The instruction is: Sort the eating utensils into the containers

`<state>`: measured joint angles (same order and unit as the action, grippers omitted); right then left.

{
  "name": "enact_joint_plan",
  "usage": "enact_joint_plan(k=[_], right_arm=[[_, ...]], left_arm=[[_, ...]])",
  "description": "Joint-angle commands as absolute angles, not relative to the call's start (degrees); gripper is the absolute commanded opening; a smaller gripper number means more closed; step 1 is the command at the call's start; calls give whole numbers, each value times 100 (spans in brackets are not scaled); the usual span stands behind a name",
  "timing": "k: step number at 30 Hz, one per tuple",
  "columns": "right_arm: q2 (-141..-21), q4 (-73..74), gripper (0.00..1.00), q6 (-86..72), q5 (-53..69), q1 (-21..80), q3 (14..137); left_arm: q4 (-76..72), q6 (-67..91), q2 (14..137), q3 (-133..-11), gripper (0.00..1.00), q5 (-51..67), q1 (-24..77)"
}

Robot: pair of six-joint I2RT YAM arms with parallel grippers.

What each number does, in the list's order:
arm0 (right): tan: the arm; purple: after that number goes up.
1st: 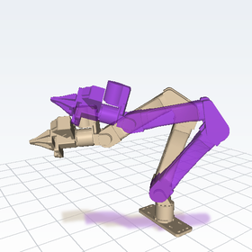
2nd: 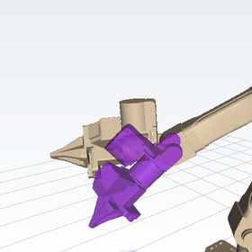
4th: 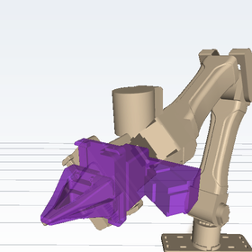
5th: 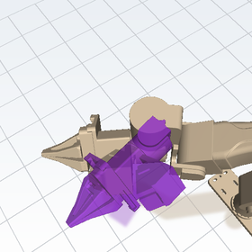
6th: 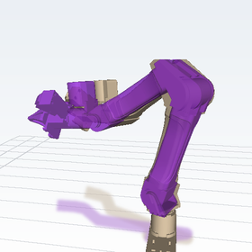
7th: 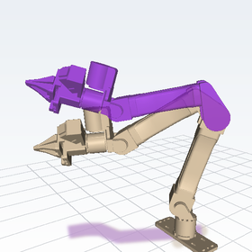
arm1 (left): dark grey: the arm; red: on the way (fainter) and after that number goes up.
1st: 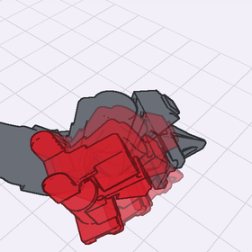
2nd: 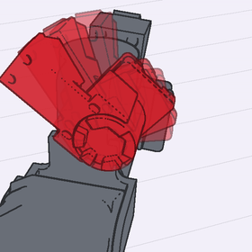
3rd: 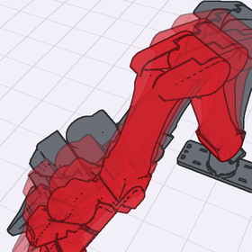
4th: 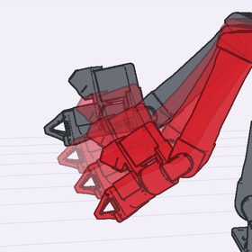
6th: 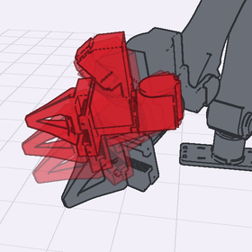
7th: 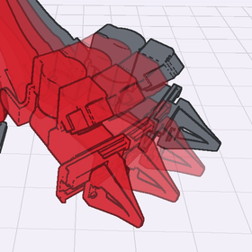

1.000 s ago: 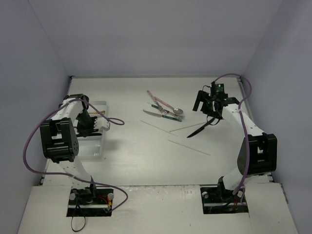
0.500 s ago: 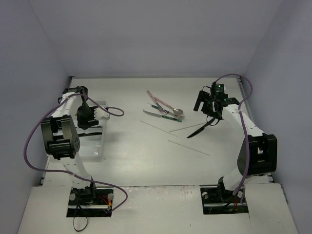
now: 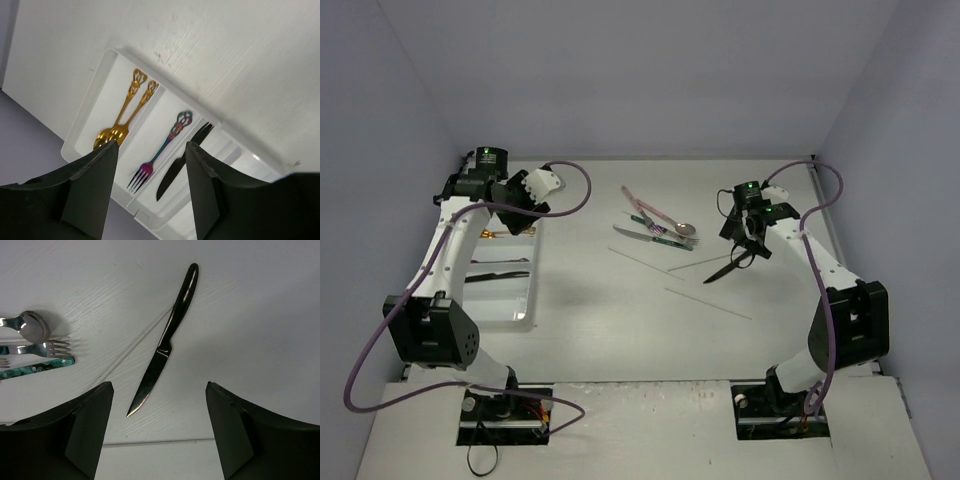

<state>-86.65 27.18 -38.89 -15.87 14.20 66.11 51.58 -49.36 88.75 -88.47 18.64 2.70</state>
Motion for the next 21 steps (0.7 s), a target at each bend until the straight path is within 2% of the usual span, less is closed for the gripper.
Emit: enact_joint_plan(k=[1,9,21], right_arm=[[-9016,3188,68,-4757,-2402,1529,6767],[-9807,3477,60,-5483,-2323,1515,6903],[-10368,3454,61,-5546,-2521,1442,7162]], left_arm=[[4491,-3011,8291,-8802,57,2002,437],[4135,-2261,7665,-8286,59,1813,734],[4087,-2162,7366,-7938,59,1802,764]])
